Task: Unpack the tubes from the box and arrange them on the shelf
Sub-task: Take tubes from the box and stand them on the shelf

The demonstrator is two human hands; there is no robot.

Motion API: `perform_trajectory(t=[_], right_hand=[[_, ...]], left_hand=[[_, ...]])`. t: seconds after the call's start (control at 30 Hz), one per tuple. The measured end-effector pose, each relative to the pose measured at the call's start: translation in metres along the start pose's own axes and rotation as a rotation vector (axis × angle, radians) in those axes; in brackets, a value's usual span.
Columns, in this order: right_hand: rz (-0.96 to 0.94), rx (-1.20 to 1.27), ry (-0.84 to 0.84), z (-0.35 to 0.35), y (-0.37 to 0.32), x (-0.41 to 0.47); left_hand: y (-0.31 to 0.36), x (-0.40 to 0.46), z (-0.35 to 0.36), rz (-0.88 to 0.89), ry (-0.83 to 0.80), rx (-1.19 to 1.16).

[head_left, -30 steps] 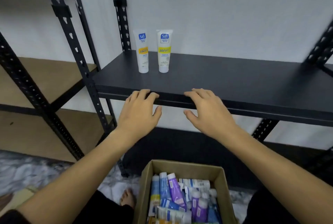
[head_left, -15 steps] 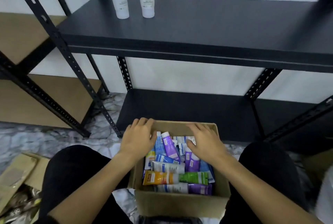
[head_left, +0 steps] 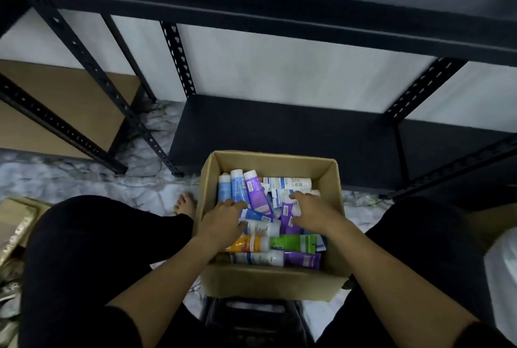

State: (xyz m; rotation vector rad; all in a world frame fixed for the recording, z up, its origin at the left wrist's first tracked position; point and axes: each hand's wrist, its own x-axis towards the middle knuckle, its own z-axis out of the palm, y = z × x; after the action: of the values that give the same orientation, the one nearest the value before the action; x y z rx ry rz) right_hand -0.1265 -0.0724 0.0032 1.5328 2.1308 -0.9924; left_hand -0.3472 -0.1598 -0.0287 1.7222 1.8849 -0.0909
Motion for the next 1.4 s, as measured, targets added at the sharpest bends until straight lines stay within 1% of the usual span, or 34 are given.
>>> perform_trajectory(t=[0.1,0.17,0.3,0.53,0.63,0.73,0.87,1.0,1.23,1.4], right_hand=[[0.025,0.001,-0.028,0.001,0.006,0.006],[0.039,0.002,-0.037,0.0,0.009,0.01],[0.051,0.001,-0.053,0.001,0.015,0.017],[0.069,-0.009,-0.133,0.007,0.015,0.025],[0.072,-0.004,-0.144,0.01,0.014,0.029],[0.086,0.012,-0.122,0.013,0.015,0.034],[0.118,-0.007,-0.115,0.013,0.015,0.035],[0.148,-0.014,-0.145,0.013,0.013,0.035],[0.237,0.034,-0.166,0.016,0.011,0.031],[0.319,0.089,-0.239,0.013,0.013,0.026]], left_hand=[[-0.009,0.008,0.008,-0.042,-0.052,-0.088],[-0.014,0.013,0.013,-0.054,-0.062,-0.085],[-0.016,0.022,0.025,-0.045,-0.095,-0.02],[-0.022,0.034,0.042,0.0,-0.136,0.199],[-0.023,0.035,0.045,-0.02,-0.147,0.21],[-0.023,0.035,0.045,-0.074,-0.141,0.119],[-0.024,0.035,0.044,-0.086,-0.159,0.081],[-0.025,0.037,0.039,-0.094,-0.154,0.022],[-0.026,0.035,0.028,-0.052,-0.074,-0.318],[-0.022,0.029,0.019,-0.013,-0.042,-0.571]])
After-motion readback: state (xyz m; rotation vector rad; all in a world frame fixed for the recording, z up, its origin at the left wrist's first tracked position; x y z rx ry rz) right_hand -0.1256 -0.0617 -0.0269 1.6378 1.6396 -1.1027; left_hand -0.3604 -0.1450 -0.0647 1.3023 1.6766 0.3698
